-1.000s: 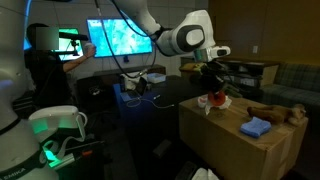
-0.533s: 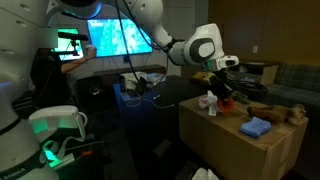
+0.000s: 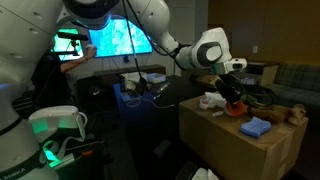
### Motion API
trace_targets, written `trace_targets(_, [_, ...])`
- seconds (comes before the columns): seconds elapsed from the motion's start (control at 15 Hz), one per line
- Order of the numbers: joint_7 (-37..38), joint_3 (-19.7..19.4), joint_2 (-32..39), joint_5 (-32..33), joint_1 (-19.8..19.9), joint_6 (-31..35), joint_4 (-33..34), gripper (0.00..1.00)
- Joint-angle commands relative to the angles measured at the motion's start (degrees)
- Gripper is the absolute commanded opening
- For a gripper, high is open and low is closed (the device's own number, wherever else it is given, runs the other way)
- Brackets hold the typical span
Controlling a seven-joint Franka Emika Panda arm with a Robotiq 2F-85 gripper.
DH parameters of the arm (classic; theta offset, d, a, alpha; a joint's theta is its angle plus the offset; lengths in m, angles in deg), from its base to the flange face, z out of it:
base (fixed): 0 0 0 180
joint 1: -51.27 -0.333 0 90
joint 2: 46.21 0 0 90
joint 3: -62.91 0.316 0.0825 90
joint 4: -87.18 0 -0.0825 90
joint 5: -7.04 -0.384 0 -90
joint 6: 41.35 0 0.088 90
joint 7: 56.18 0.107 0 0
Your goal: Put the white towel on the table, then the blue sponge on the box, the right duster on the table, the moose doll on the box, the duster on the table, the turnip plushie on the box, the plastic on the table and finally the first left duster on the box
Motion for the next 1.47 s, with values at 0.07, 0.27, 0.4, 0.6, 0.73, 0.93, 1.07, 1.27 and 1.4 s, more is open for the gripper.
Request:
trace_targets(0.07, [6.62,-3.43,2.8,1.41,-2.6,-0.16,5.12,0.11])
trace_targets(0.27, [8.84,-4.35,3.66,1.57,-3.53,-0.74,6.22,0.39])
trace_targets(0.4, [9.87,-4.74,3.67,1.63,-4.05,-0.75,6.26,0.52])
trace_targets(0.6, [11.23,-5.35,2.7,1.95,-4.92,-0.16,5.39,0.77])
trace_targets(0.73, [12.18,-5.82,1.67,2.24,-5.49,0.43,4.75,0.9])
trace_targets(0.93, [13.27,-6.21,-0.51,2.59,-6.43,1.6,2.99,1.0])
trace_targets(1.07, [13.18,-5.77,-2.2,2.6,-6.95,2.26,1.58,1.0])
trace_targets(1.27, [11.86,-4.1,-4.47,1.88,-7.43,2.79,-0.46,1.0])
trace_targets(1.4, [10.63,-2.39,-5.65,1.24,-7.62,2.87,-1.92,1.0])
